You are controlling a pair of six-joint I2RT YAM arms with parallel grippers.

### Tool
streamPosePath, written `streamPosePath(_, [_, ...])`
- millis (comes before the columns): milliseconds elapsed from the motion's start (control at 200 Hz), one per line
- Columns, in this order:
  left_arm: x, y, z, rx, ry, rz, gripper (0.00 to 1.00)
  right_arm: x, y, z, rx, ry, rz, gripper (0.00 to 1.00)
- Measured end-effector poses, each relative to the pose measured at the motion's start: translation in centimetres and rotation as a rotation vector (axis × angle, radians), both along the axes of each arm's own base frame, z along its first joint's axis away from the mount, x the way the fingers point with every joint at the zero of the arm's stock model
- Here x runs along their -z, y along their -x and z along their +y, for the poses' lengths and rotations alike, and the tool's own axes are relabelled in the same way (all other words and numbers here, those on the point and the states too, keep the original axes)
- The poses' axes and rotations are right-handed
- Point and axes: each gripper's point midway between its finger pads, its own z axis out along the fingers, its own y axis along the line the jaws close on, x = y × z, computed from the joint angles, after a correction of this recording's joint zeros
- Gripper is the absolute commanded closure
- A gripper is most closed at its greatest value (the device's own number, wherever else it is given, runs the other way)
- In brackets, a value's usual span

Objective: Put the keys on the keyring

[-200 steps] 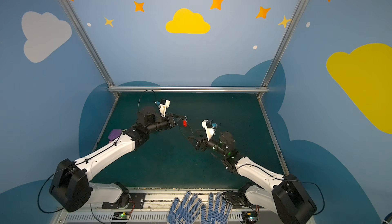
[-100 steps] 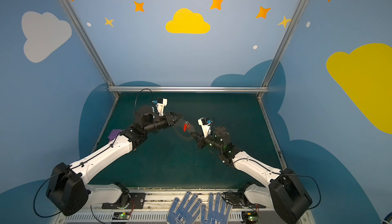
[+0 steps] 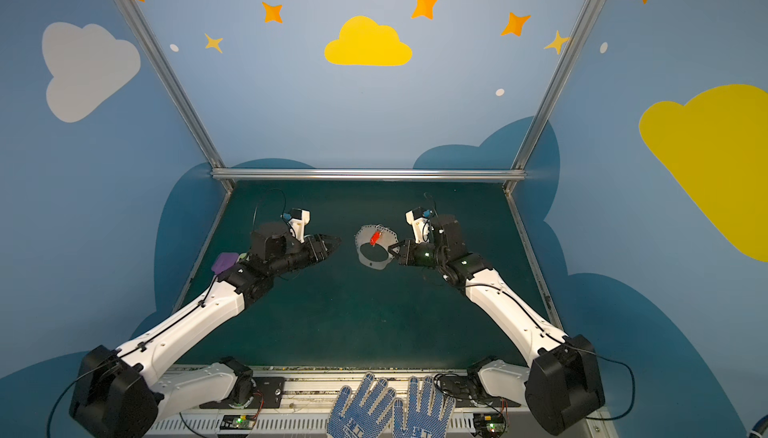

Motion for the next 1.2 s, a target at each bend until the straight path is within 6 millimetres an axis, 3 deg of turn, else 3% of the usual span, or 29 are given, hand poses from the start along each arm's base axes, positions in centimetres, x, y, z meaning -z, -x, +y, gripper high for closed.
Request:
streamPosePath(170, [3.0, 1.6, 0.4, -0.015, 0.054, 0.052, 0.32, 1.3, 0.3, 0.2, 0.030, -0.065, 0.053, 1.00])
streamPosePath(295, [4.7, 1.5, 0.0, -0.026, 0.115, 0.102, 0.29, 0.5, 0.1, 0.3, 0.053, -0.132, 0.026, 1.00])
streamPosePath(521, [2.9, 0.5, -2.1, 0.009, 0.256, 0.066, 0.25, -3.0, -0.1, 0.1, 0.102, -0.271, -0.076, 1.00])
streamPosePath(691, [1.3, 0.2, -4.7, 0.079, 0.319, 0.034, 0.26, -4.1, 0.2, 0.6, 0.093, -0.332, -0.098, 1.00])
streamPosePath(771, [0.4, 0.0, -5.5, 0.098, 0.351, 0.014, 0.31, -4.5, 0.4, 0.9, 0.087, -0.357, -0.104, 1.00])
streamPosePath(1011, [-0.8, -0.6, -6.3, 0.118, 0.410, -0.005, 0.83, -5.4, 0.7, 1.1, 0.087, -0.417, -0.120, 1.00])
streamPosePath(1147, [-2.0, -0.9, -6.2, 0.111, 0.444, -0.017, 0.96, -5.2, 0.6, 0.8, 0.105, -0.430, -0.114, 1.00])
streamPosePath(1197, [-2.5, -0.9, -6.1, 0.112, 0.449, -0.024, 0.96, -5.4, 0.6, 0.8, 0.105, -0.440, -0.121, 0.98])
